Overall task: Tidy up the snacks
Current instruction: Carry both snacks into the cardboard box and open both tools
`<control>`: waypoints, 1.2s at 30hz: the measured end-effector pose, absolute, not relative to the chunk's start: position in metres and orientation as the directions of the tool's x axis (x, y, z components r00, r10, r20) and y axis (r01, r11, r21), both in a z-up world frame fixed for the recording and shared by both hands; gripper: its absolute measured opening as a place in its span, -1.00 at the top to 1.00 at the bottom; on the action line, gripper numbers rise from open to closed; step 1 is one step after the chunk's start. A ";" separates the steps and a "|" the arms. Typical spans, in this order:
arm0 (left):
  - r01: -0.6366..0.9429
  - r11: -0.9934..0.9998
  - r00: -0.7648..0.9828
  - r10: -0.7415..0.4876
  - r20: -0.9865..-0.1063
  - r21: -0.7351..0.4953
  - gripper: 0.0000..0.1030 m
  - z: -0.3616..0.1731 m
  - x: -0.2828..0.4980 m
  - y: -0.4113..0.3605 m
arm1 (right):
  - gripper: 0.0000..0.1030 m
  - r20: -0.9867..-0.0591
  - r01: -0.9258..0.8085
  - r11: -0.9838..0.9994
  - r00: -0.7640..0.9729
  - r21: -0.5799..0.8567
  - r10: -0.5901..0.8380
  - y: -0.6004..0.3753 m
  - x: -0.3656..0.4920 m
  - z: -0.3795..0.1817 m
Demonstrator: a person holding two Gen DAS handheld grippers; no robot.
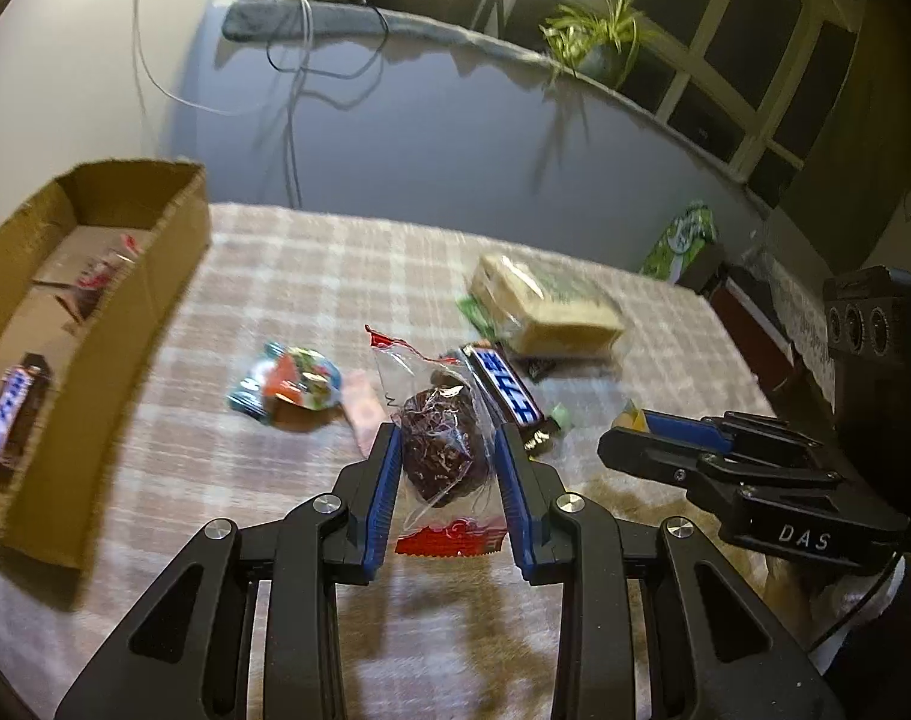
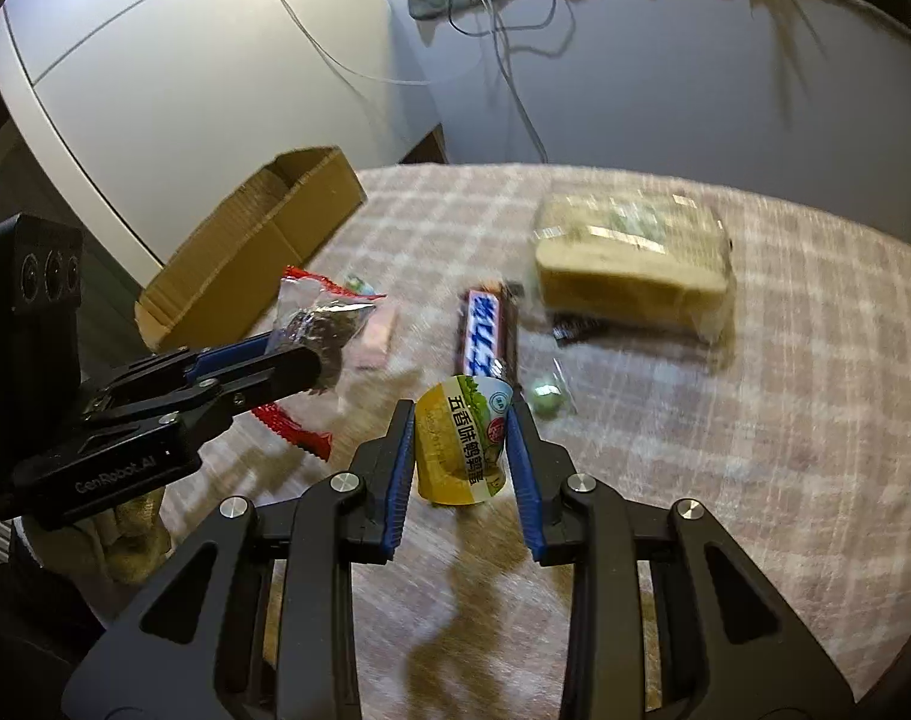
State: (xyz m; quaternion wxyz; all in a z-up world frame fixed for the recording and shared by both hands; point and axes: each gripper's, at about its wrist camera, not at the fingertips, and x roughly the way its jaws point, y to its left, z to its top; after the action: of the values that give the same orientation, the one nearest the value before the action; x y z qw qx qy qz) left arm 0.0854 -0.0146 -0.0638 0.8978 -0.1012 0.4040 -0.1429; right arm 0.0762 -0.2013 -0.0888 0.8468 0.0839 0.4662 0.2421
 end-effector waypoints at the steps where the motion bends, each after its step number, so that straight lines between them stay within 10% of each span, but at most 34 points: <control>1: 0.171 0.940 0.640 -0.335 -0.692 -0.296 0.41 -0.061 0.084 -0.012 | 0.39 -0.744 -0.338 0.867 0.453 0.366 0.491 -0.199 0.077 -0.085; 36: -0.119 0.954 0.779 -0.082 -0.621 -0.275 0.41 -0.040 0.062 0.156 | 0.39 -0.702 -0.631 0.722 0.376 0.285 0.605 0.029 0.174 -0.044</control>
State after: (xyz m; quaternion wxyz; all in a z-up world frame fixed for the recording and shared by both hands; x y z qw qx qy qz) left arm 0.0617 0.1564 -0.0399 0.9310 -0.1514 0.3321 0.0099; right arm 0.1741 0.0287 -0.0442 0.8293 -0.0154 0.4162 0.3726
